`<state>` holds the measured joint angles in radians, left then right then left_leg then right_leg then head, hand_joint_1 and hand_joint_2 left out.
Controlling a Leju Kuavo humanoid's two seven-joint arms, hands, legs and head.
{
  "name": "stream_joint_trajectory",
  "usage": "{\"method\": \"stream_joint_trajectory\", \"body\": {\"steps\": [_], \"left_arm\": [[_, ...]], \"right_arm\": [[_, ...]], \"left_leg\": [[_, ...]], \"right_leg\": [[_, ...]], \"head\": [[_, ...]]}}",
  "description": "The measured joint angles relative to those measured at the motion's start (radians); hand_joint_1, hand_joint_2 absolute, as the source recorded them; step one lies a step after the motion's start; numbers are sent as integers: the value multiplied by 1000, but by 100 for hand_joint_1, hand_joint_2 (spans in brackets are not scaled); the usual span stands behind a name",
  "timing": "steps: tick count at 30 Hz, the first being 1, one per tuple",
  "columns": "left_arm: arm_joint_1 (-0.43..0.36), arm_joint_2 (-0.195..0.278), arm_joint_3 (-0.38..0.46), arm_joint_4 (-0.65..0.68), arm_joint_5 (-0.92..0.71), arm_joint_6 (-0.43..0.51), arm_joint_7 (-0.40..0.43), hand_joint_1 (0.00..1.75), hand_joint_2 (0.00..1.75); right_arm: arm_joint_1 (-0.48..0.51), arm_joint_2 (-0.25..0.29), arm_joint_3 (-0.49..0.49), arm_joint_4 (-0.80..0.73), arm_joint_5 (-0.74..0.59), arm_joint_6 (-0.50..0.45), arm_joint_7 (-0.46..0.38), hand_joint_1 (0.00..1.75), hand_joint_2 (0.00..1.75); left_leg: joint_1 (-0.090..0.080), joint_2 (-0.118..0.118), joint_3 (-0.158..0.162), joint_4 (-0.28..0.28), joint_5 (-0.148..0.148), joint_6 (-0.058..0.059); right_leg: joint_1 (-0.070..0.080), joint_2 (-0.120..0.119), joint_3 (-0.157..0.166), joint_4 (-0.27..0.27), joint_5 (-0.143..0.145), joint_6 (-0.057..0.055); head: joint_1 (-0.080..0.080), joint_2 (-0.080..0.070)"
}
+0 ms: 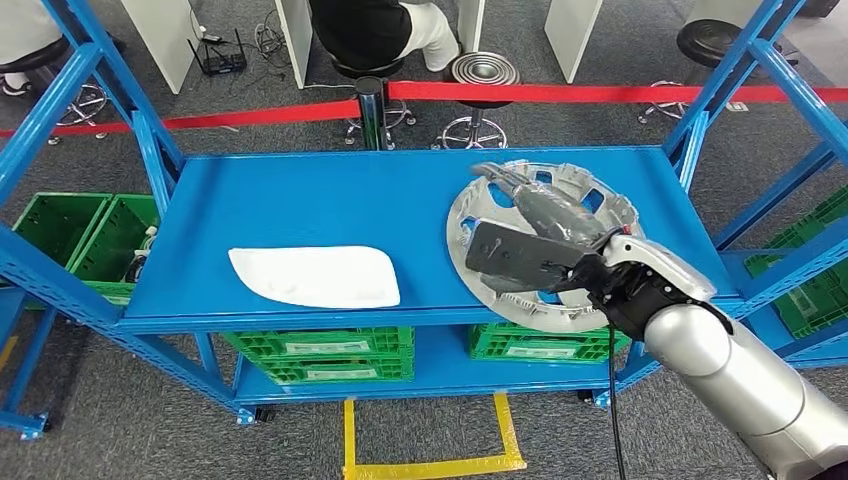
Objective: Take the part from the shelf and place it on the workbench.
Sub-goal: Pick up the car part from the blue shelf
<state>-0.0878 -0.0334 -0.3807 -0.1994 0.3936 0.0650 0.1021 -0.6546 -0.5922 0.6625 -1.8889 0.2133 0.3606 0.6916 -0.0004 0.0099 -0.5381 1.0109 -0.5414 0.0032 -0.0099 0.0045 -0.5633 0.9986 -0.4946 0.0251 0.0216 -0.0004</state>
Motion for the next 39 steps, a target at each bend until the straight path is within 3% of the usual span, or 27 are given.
{"method": "stream_joint_trajectory", "body": {"steps": [4,8,12,22,39], "left_arm": [[0,2,0,0,5,2,-3,0,0],[0,4,0,0,4,0,1,0,0],[0,4,-4,0,1,-1,7,0,0],[0,3,-18,0,-4,0,20,0,0],[0,4,-34,0,-3,8,33,0,0]], "right_arm": [[-23,-6,31,22,-23,47,2,0,175],[-37,-26,64,75,-61,175,4,0,175],[-37,-52,92,124,-66,227,8,0,175],[-10,-84,114,201,-42,275,8,0,175],[75,-66,52,220,30,327,8,0,175]], "left_leg": [[0,0,0,0,0,0],[0,-4,0,0,0,0],[0,-8,-1,0,0,0],[0,-11,-2,0,0,1],[0,-9,-1,0,0,1]], "right_leg": [[0,0,0,0,0,0],[0,-1,0,-1,0,0],[0,-2,0,-2,0,0],[0,-3,1,-2,0,0],[0,-3,1,-2,0,0]], "head": [[0,0],[-1,0],[0,0],[0,0],[0,0]]}}
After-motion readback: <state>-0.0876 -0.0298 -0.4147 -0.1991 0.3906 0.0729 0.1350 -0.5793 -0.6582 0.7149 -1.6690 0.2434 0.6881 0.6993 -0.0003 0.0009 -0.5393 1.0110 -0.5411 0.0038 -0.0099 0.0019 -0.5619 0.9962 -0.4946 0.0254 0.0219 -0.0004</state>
